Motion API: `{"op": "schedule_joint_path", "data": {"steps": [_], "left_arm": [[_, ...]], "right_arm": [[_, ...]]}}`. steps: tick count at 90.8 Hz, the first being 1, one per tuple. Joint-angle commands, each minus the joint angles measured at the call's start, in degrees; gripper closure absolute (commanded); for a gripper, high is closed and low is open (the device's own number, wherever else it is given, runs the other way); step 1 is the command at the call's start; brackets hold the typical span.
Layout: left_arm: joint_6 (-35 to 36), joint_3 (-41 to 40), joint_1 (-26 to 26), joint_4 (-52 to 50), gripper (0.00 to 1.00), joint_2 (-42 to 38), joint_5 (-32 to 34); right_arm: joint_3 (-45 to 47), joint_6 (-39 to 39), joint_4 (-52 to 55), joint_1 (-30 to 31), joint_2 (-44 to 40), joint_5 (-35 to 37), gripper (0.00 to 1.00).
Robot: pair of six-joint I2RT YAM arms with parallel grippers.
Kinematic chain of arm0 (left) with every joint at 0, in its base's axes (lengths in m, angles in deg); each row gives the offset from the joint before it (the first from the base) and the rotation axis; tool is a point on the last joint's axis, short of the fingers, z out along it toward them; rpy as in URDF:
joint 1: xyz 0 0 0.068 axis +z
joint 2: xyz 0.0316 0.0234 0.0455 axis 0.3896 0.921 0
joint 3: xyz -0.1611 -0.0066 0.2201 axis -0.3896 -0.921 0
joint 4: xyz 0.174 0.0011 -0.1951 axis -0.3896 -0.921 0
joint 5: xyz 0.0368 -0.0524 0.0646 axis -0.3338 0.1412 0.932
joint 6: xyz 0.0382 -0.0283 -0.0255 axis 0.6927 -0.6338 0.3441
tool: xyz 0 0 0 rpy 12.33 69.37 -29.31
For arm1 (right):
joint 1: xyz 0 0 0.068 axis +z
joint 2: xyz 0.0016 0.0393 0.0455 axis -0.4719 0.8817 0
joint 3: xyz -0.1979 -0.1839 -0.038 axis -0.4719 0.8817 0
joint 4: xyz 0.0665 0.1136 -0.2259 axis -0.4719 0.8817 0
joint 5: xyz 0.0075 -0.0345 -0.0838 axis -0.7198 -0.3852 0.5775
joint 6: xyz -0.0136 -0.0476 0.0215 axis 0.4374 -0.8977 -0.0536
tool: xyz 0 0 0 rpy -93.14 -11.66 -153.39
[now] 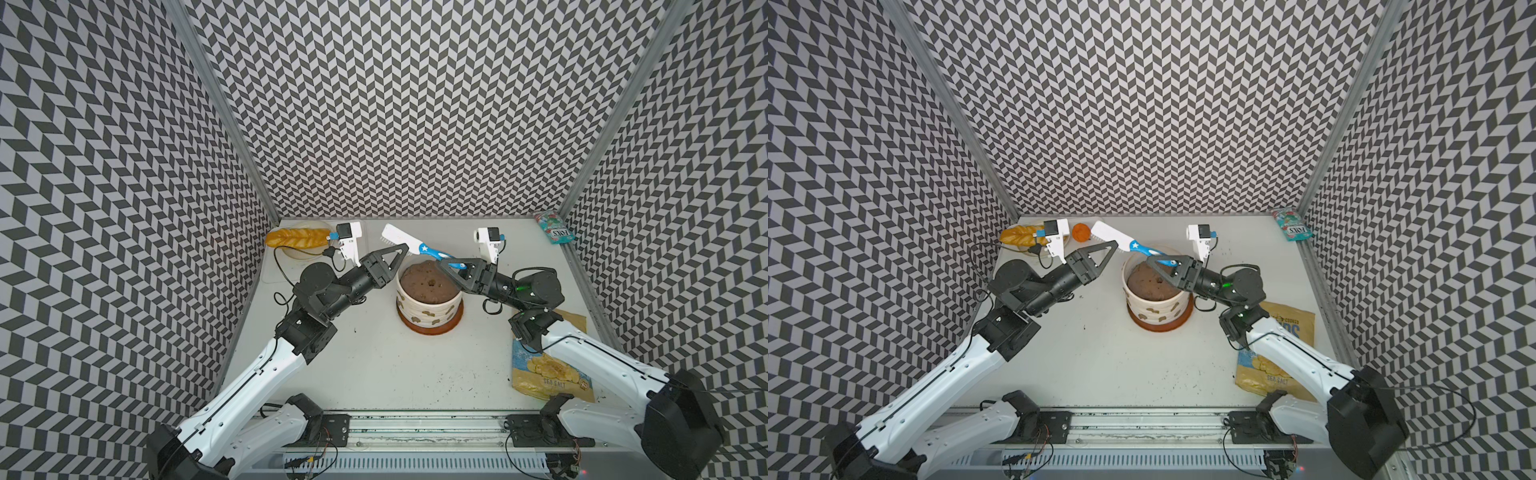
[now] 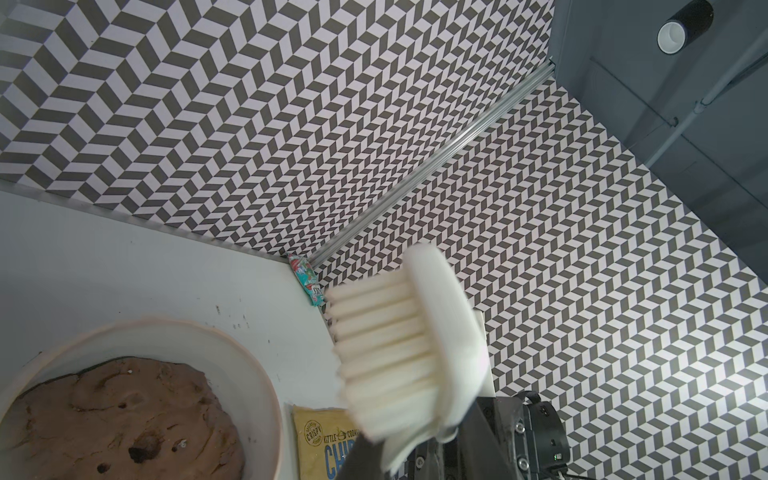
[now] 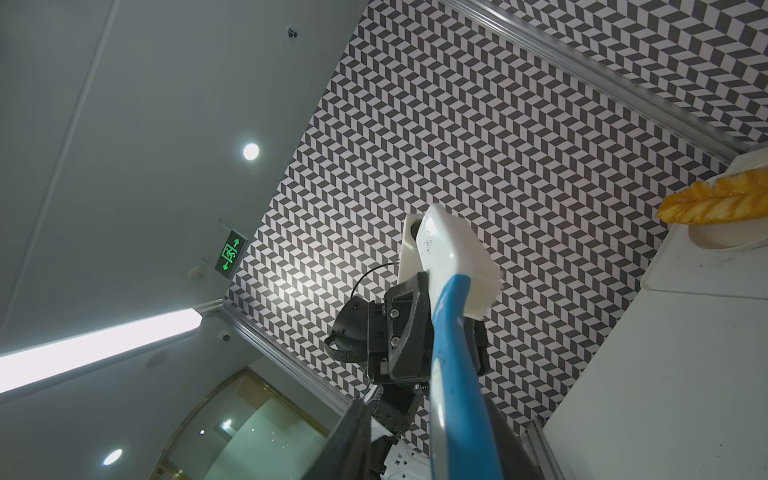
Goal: Scrub the dried mud off the ceramic pot
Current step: Pick up the brush from the center of the board.
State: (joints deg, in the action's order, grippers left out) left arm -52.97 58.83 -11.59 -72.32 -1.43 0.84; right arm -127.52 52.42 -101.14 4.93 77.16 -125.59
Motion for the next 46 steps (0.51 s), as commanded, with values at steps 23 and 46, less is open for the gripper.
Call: {"op": "schedule_joint_path", "data": {"steps": [23, 46], "left_arm": [[2.0, -1.7, -0.6, 4.2, 0.75, -1.0, -2.4], [3.3, -3.0, -0.6, 6.9, 0.77, -1.1, -3.8]], "right_arm": [[2.1, 5.3, -8.1, -0.5, 0.9, 3.6, 0.56], [2.4, 7.5, -9.4, -0.6, 1.8, 2.6, 0.64]]}}
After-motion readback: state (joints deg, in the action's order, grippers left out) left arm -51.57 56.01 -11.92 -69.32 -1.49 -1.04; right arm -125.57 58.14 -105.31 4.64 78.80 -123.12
